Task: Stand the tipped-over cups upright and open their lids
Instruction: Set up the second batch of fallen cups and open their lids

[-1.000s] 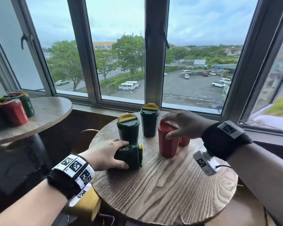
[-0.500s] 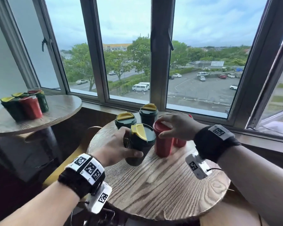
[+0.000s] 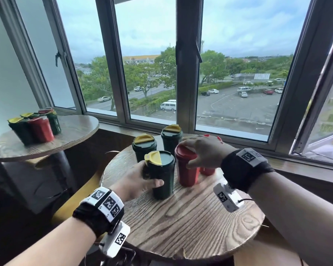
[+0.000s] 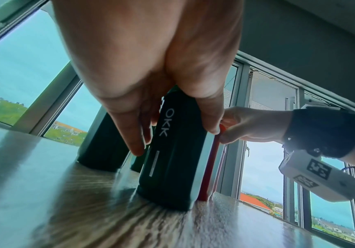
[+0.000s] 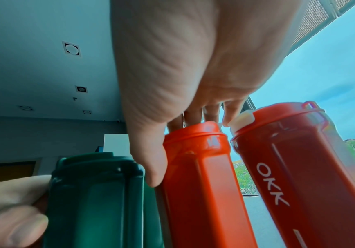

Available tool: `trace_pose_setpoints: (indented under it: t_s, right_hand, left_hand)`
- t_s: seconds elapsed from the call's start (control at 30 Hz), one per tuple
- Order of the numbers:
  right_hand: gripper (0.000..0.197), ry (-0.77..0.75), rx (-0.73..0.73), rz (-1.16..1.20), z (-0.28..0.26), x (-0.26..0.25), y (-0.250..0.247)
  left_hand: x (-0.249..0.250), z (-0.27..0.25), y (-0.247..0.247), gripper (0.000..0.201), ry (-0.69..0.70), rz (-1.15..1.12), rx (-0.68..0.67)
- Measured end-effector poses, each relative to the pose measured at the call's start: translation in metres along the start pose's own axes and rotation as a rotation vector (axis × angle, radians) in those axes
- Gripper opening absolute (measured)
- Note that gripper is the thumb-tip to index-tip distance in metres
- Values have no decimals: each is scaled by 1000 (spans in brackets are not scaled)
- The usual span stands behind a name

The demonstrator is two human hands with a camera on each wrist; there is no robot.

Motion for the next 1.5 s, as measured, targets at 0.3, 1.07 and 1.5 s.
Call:
trace_pose_setpoints:
  t_s: [0.3,1.07,1.5]
  right_hand:
    - [63,-36,46,63,5,6,3]
    - [85,213,-197,-208,13,-20,-27]
    - [64,344,-97,-71,-11,-22,-32]
  left_hand:
    - [39,-13,-48,81,212,262,223]
    - [75,45,-42,80,519,878,-295]
    - [89,59,-29,78,411,829,-282]
Point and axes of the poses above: each hand's wrist, its own z-axis towards the middle knuckle, its own y-axis out of the palm, x = y × z, the point moved 2 cm from there along z, towards the middle knuckle, and after that the axes turned 10 degrees about -z, right-handed, at the moved point
